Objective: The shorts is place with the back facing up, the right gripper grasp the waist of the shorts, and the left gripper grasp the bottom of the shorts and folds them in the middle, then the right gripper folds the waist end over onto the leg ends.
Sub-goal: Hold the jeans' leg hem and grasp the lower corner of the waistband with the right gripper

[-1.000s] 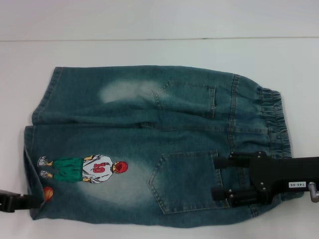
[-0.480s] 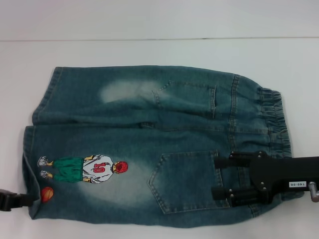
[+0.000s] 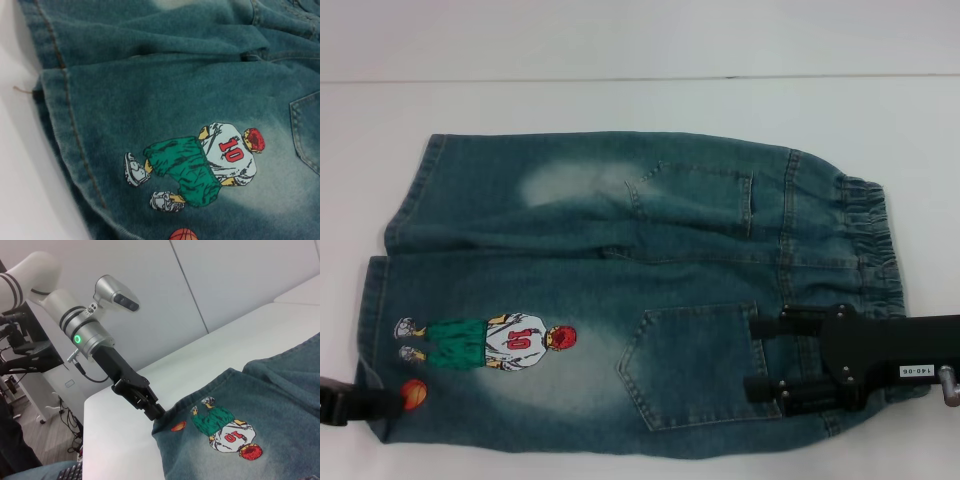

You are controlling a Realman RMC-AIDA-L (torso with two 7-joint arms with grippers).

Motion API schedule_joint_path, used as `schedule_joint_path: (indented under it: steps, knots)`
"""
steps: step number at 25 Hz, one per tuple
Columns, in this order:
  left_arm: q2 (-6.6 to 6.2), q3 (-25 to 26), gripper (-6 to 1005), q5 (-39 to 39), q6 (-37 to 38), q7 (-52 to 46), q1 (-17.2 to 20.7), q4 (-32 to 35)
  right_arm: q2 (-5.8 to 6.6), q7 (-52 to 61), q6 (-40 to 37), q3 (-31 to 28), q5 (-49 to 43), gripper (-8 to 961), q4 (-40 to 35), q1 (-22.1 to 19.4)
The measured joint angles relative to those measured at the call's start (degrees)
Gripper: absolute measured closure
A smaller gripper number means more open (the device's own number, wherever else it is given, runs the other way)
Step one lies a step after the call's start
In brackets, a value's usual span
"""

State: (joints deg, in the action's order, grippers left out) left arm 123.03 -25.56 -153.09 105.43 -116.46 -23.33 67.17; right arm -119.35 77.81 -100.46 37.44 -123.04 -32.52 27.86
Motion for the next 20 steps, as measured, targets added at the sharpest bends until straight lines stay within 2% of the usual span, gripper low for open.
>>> schedule_joint_path:
  steps: [4, 13, 20]
  knots:
    - [0.02, -0.02, 718, 0.15, -0.37, 0.0, -0.12, 0.09, 0.0, 0.04, 0.0, -0.04, 0.0, 39, 0.0, 0.0]
    - [0.73, 0.12, 563, 0.48, -0.65, -0.21, 0.61, 3.83, 0.0, 0.04, 0.0, -0.11, 0.0, 39, 0.0, -0.1]
    - [0.35, 0.4, 398, -0.01, -1.25, -1.86, 1.18, 3.7, 0.0, -0.22, 0.0, -0.22, 0.0, 39, 0.0, -0.39]
